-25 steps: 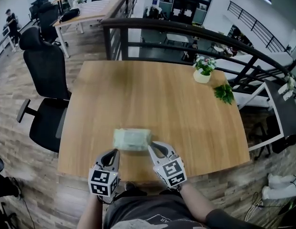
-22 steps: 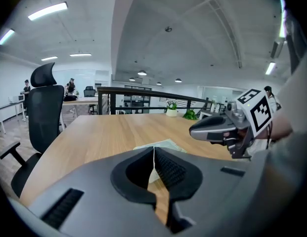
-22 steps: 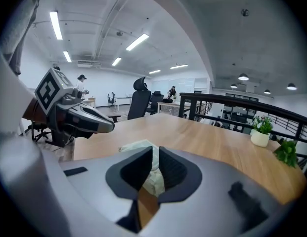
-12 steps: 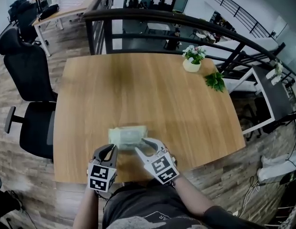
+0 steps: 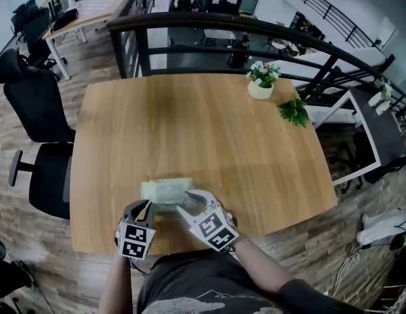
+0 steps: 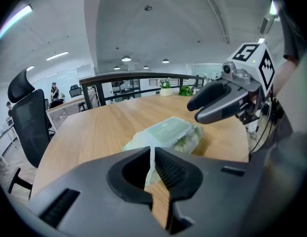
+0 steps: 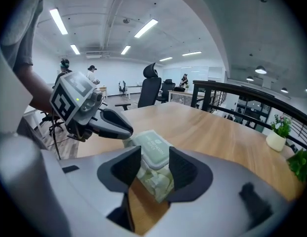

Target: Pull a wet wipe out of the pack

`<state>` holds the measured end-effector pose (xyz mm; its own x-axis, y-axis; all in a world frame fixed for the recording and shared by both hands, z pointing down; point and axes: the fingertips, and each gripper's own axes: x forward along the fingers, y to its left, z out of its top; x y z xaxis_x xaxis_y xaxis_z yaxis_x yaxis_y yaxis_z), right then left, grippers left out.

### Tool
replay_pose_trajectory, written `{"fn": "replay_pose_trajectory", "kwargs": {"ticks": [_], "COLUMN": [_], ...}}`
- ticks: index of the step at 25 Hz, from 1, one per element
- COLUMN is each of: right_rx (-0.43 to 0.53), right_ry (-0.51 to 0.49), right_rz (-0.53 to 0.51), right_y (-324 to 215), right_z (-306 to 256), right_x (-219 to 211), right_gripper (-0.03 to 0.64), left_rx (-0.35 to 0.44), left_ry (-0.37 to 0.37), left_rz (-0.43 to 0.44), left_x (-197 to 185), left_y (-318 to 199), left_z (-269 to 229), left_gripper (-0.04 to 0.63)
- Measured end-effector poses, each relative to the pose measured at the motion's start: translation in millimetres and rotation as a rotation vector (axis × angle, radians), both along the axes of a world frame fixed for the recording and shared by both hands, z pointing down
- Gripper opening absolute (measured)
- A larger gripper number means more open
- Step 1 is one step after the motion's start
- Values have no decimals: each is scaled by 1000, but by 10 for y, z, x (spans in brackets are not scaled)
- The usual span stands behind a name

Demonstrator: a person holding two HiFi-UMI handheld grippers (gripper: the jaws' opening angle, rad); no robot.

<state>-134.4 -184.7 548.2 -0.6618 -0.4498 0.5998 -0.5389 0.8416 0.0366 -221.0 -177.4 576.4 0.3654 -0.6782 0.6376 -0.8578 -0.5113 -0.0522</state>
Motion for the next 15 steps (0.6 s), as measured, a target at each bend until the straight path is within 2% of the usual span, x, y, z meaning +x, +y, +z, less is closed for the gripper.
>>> {"fn": "replay_pose_trajectory", "kwargs": {"ticks": [7,11,15], "right_rx": [31,68,122], "right_ry": [41,117,204], "right_rz": [-105,-134,-154], "right_y": [-39,-49,-127], "right_z": [106,197,271], "right_x": [-127,-219,-314], "right_gripper": [222,246,270], "left_rx": [-24,-45,-81], "left_ry": [-39,-34,-12], "left_rz": [-33,-25,22], "left_x": [34,27,15], "left_y": [-95,-104,-95], "left_z": [59,76,109], "left_gripper": [15,14,14]}}
